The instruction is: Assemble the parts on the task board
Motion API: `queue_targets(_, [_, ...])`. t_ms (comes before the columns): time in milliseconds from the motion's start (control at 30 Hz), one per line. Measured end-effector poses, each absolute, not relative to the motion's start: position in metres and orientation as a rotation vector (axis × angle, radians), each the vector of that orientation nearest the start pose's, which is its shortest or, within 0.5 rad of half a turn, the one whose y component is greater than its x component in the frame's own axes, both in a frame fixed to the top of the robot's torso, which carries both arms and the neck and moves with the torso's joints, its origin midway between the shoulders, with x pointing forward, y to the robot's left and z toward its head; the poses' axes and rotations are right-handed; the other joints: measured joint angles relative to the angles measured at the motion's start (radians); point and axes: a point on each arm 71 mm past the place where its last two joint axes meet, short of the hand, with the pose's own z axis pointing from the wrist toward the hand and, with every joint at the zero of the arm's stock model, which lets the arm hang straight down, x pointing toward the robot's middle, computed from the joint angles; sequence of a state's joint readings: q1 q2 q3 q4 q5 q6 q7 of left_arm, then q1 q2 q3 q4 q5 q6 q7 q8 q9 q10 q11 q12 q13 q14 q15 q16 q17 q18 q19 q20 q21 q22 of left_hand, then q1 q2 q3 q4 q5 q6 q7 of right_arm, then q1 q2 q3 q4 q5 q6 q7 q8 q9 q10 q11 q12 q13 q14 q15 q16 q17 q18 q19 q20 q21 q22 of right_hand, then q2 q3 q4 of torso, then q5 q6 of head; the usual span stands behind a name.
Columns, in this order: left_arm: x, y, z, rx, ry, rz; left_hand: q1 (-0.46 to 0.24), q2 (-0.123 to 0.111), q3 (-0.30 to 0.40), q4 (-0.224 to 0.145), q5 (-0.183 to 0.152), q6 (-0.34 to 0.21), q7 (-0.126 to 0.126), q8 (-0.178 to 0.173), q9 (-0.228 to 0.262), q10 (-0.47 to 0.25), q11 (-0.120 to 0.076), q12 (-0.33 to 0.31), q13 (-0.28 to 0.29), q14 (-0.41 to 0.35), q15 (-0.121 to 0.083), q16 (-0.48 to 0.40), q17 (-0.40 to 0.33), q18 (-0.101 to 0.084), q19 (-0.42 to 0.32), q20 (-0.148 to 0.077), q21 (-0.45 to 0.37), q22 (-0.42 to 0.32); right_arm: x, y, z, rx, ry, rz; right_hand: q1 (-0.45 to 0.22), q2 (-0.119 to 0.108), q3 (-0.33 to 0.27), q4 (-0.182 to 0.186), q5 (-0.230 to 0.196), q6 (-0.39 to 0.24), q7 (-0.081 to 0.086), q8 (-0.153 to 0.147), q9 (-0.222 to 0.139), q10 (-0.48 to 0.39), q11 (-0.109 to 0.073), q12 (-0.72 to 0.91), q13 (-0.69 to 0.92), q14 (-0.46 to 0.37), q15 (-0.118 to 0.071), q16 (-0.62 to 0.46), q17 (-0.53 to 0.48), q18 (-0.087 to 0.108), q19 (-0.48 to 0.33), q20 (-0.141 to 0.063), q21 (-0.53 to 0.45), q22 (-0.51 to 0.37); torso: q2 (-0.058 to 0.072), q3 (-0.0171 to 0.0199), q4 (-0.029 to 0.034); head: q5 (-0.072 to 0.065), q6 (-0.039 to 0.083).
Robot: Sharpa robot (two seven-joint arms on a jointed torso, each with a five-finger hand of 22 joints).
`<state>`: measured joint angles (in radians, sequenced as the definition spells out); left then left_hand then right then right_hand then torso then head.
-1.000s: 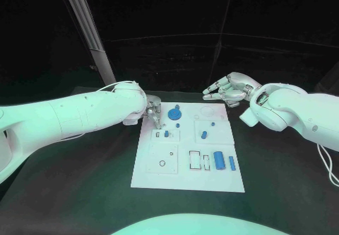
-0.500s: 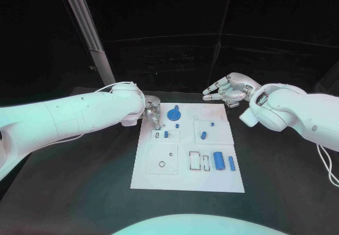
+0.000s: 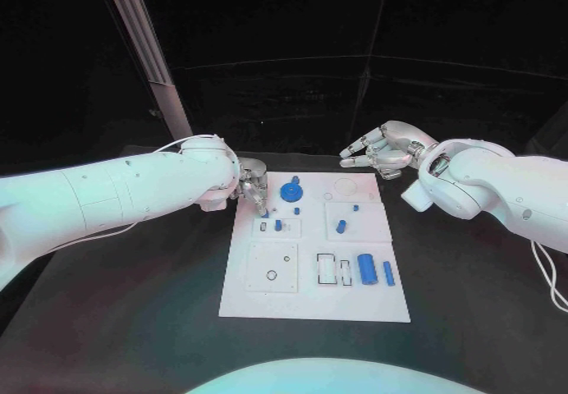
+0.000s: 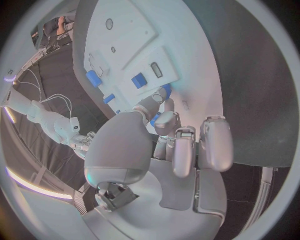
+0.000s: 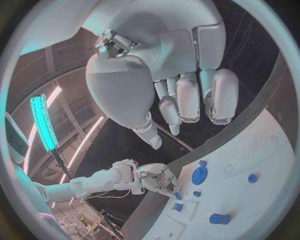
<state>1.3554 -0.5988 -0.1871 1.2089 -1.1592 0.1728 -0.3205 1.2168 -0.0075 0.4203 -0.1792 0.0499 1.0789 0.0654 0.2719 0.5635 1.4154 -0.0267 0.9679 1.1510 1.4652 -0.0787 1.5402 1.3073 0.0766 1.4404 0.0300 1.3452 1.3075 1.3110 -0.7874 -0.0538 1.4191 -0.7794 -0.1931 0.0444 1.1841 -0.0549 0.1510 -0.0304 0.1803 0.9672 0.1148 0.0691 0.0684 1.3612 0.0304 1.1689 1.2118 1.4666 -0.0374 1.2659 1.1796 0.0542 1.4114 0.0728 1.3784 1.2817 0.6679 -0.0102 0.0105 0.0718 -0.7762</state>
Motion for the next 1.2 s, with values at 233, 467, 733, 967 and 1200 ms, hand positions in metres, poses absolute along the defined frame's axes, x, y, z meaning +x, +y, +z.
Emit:
queue_targets(233, [0.5399,0.18,-0.207,0.068,2.241,-0.392,-0.02,-0.011,0.001,0.001,0.0,0.008,-0.008,-0.014,0.014,-0.003,-0.004,-0.006,-0.003,0.0,0.0,-0.005,0.0,0.0,-0.004,-0.004,-0.005,0.0,0.5194,-0.1997,-0.1478,0.345,1.767,1.062,0.0,0.0,0.0,0.0,0.0,0.0,0.0,0.0,0.0,0.0,0.0,0.0,-0.001,0.0,0.0,-0.004,-0.002,0.0,0.0,0.0,-0.005,-0.002,0.0,0.0002,0.0,0.0,0.0])
queue_targets(467, [0.5394,0.18,-0.2073,0.071,2.249,-0.392,-0.024,-0.015,-0.002,0.004,0.0,0.013,-0.013,-0.024,0.004,-0.008,0.0,-0.008,-0.003,0.0,0.0,-0.005,0.0,0.0,-0.004,-0.004,-0.009,0.0,0.5194,-0.1999,-0.1478,0.346,1.767,1.062,0.0,0.0,0.0,0.0,0.0,0.0,0.0,0.0,0.0,0.0,0.0,0.0,-0.001,0.0,0.0,-0.004,-0.002,0.0,0.0,0.0,-0.005,-0.002,0.0,0.0001,0.0,0.0,0.001])
queue_targets(733, [0.5388,0.1808,-0.2073,0.071,2.251,-0.393,-0.025,-0.022,-0.002,0.004,0.0,0.016,-0.016,-0.032,-0.002,-0.008,0.0,-0.008,-0.003,0.0,0.0,-0.01,0.0,0.0,-0.004,-0.004,-0.009,0.0,0.5194,-0.1999,-0.1478,0.345,1.768,1.062,0.0,0.0,0.0,0.0,0.0,0.0,0.0,0.0,0.0,0.0,0.0,0.0,-0.001,0.0,0.0,-0.004,-0.002,0.0,0.0,0.0,-0.005,-0.002,0.0,-0.0001,0.0,0.0,0.002])
queue_targets(967, [0.5377,0.1803,-0.2072,0.073,2.252,-0.398,-0.032,-0.033,-0.005,0.007,0.0,0.021,-0.021,-0.039,-0.008,-0.008,0.0,-0.008,-0.002,0.0,0.0,-0.011,0.0,0.0,-0.007,0.0,-0.009,0.0,0.5195,-0.2,-0.1479,0.345,1.768,1.062,0.0,0.0,0.0,0.0,0.0,0.0,0.0,0.0,0.0,0.0,0.0,0.0,-0.001,0.0,0.0,-0.004,-0.002,0.0,0.0,0.0,-0.005,-0.002,0.0,-0.0003,0.0,0.0,0.002])
queue_targets(1200, [0.5368,0.1809,-0.2071,0.074,2.252,-0.405,-0.045,-0.055,-0.014,0.017,0.001,0.031,-0.024,-0.049,-0.019,-0.011,0.004,-0.008,0.0,0.0,0.0,-0.011,0.0,0.0,-0.007,0.0,-0.009,0.0,0.5197,-0.2003,-0.148,0.346,1.768,1.061,0.0,0.0,0.0,0.0,0.0,0.0,0.0,0.0,0.0,0.0,0.0,0.0,-0.001,0.0,0.0,-0.004,-0.002,0.0,0.0,0.0,-0.005,-0.002,0.0,-0.0004,0.0,0.0,0.002])
